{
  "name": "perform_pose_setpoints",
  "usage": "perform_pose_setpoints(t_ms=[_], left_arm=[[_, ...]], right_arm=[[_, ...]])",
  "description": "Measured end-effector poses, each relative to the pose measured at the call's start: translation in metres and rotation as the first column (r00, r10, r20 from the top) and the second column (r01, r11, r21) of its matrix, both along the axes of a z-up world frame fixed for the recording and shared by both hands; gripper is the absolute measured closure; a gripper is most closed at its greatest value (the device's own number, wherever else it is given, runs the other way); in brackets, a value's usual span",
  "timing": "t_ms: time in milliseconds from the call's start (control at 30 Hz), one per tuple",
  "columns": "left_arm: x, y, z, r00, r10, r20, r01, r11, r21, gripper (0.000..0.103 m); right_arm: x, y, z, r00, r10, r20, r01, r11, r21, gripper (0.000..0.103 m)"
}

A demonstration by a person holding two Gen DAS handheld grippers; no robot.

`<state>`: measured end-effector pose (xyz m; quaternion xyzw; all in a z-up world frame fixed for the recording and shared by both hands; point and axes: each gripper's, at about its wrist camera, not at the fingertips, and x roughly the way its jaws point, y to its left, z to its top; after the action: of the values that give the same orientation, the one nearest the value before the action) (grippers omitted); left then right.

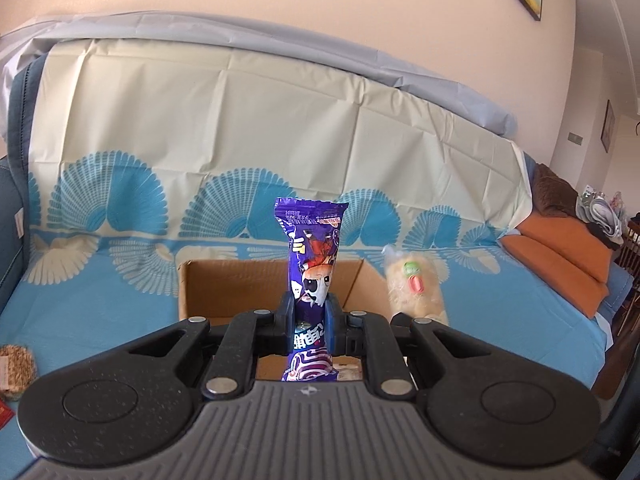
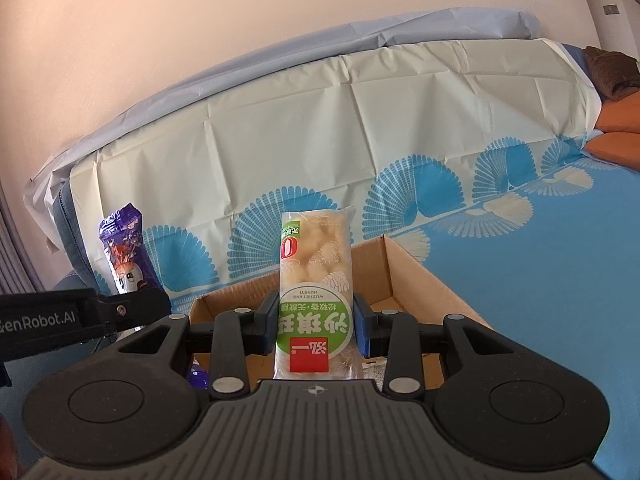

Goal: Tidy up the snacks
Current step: 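Open both tools to drop the purple bar and peanut bar into the box, then reach to the round clear nut-cookie bag and grasp it with the right tool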

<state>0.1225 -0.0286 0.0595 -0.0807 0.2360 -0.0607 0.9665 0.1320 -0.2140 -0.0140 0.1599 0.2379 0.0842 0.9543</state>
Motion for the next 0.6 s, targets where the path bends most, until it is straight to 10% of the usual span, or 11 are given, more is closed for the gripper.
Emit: perform_pose_setpoints(t_ms=[167, 433, 600], left_arm=[[-0.008, 0.004, -0.002, 1.000, 0.018, 0.000, -0.018, 1.000, -0.021, 0.050], [-0.073, 0.073, -0.048, 0.986, 0.139, -0.088, -0.140, 0.990, -0.009, 0.051], [-0.113, 0.144, -0.084, 0.942, 0.255, -0.216, -0.249, 0.967, 0.055, 0.070]], right_arm=[[-0.003, 0.000, 0.002, 0.999, -0.043, 0.016, 0.043, 0.999, -0.024, 0.028], [-0.006, 0.013, -0.009, 0.999, -0.027, -0.018, 0.026, 0.997, -0.066, 0.025], [-0.015, 0.037, -0.010, 0.999, 0.050, -0.012, -0.051, 0.993, -0.110, 0.024]])
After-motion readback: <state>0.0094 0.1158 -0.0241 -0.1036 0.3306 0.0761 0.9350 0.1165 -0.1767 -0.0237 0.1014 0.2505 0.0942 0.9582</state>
